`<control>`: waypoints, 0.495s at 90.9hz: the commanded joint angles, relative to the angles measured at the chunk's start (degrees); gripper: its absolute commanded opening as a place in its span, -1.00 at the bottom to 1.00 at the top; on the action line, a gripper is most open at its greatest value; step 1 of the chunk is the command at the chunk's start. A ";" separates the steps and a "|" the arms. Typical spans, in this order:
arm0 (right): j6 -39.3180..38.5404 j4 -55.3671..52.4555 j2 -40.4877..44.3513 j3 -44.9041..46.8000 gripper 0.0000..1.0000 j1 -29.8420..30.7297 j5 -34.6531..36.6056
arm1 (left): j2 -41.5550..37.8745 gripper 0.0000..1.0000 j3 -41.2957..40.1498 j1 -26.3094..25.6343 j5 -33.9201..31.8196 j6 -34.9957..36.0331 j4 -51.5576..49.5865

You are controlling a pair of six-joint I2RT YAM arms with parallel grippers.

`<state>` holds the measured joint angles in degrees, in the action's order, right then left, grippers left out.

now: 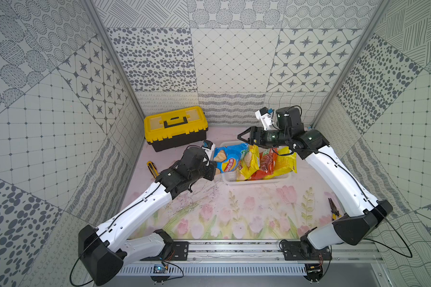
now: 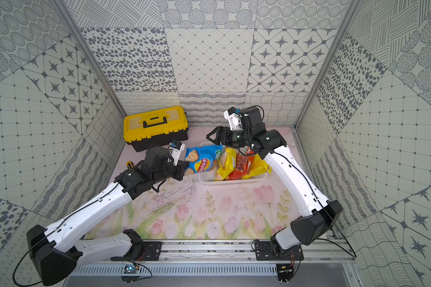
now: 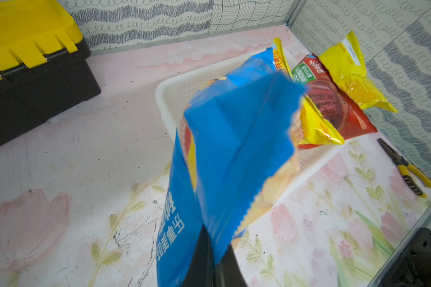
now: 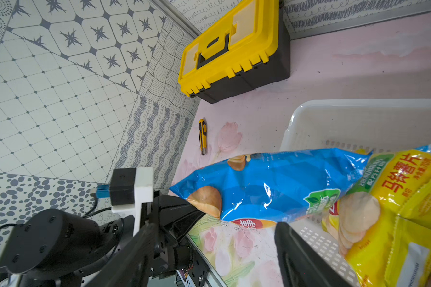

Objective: Put the potato chips into the basket
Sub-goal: Place the potato chip in the basket.

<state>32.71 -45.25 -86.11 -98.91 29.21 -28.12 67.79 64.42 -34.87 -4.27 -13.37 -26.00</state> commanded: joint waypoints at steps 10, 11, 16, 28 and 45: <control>-2.06 1.36 -1.43 0.98 0.60 0.13 -1.17 | 9.74 -1.00 17.90 -0.11 -0.62 -14.03 -20.67; -2.22 1.29 -1.56 0.99 0.60 0.14 -1.11 | 10.04 -1.00 18.53 -0.11 -0.59 -14.53 -21.02; -2.85 1.02 -2.28 0.84 0.60 0.11 -0.70 | 10.95 -1.00 20.74 -0.09 -0.64 -16.82 -23.34; -3.75 0.42 -5.62 -0.39 0.60 0.09 -0.38 | 11.96 -1.00 25.90 -0.11 -1.47 -22.72 -29.36; -3.88 0.41 -10.87 -3.18 0.60 0.25 -0.95 | 16.36 -1.00 37.61 -0.11 0.00 -29.71 -41.73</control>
<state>30.17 -45.69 -94.24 -99.26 29.23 -28.71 80.99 93.27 -34.87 -4.89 -31.05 -50.94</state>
